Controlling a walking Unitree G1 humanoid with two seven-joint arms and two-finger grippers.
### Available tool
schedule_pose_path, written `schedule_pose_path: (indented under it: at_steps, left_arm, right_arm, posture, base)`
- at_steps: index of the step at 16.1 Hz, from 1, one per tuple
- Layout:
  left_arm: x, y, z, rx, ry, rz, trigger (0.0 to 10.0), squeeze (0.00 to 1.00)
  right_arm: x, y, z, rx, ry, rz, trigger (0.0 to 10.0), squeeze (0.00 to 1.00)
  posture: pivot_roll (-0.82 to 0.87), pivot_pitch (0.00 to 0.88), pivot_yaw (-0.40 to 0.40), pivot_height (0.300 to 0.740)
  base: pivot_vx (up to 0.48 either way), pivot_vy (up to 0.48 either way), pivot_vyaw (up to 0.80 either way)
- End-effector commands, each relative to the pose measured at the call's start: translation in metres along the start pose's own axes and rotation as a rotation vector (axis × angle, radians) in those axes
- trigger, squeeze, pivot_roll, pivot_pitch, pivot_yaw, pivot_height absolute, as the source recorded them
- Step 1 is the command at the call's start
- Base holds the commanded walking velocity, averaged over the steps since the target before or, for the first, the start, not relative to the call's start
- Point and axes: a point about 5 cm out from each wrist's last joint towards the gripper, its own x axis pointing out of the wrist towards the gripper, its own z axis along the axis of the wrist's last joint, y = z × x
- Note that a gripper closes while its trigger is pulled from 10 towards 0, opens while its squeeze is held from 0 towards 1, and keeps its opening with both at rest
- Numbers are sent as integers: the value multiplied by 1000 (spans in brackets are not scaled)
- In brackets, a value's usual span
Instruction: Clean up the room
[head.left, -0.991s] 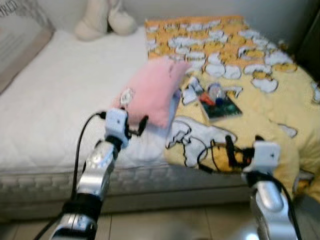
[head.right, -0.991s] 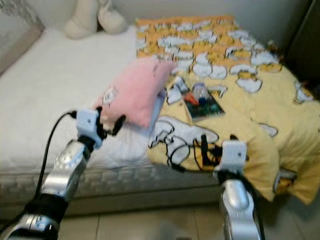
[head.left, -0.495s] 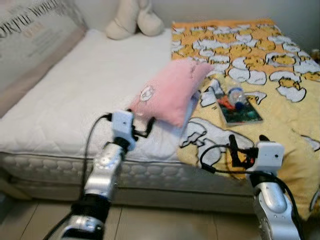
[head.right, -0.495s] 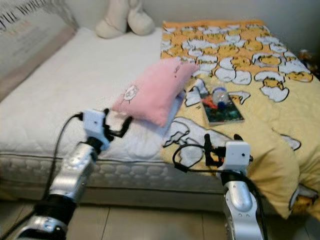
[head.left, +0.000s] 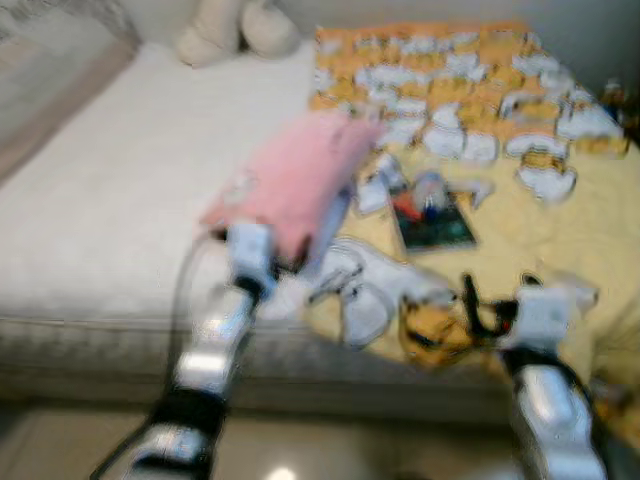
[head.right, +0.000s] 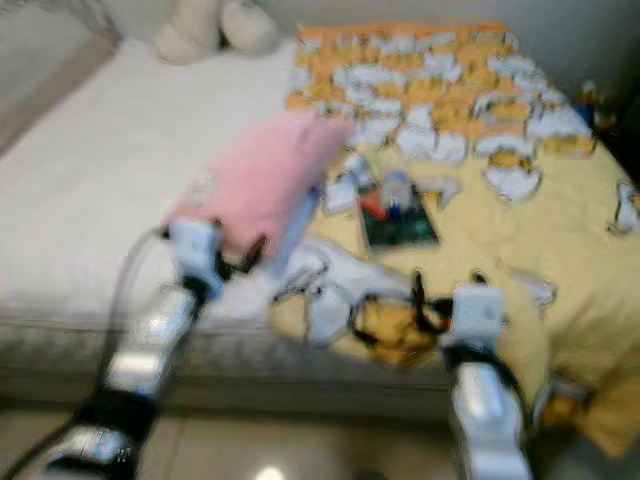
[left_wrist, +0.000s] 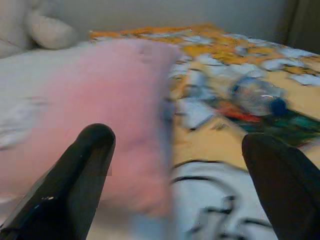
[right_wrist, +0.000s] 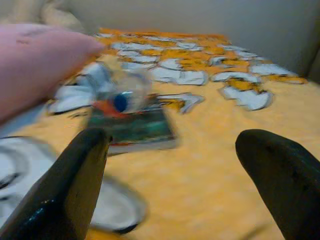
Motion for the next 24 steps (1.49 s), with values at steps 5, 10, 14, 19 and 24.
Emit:
schedule_pose_path:
  at_steps: [5,10,14,19,24]
  left_arm:
    - [-2,20,12,-21,-48,63,10000,0]
    - [-1,17,12,-6,-41,34,10000,0]
    - [0,14,13,9,-41,13,10000,0]
    - [0,13,18,17,-63,-2,10000,0]
    - [-8,14,30,63,-115,-66,10000,0]
  right_arm:
    - [9,9,11,23,-36,20,10000,0]
    - [9,9,7,30,-28,15,10000,0]
    - [11,9,7,40,-25,6,10000,0]
    - [17,2,10,60,-33,-28,10000,0]
    - [66,3,41,108,-85,-28,10000,0]
  posture:
    - [-195,0,100,740]
    - [-192,0,106,740]
    - [-192,0,106,740]
    - [-180,0,108,740]
    - [-97,0,112,740]
  base:
    - [382,0,0]
    - [480,0,0]
    - [480,0,0]
    - [480,0,0]
    - [96,0,0]
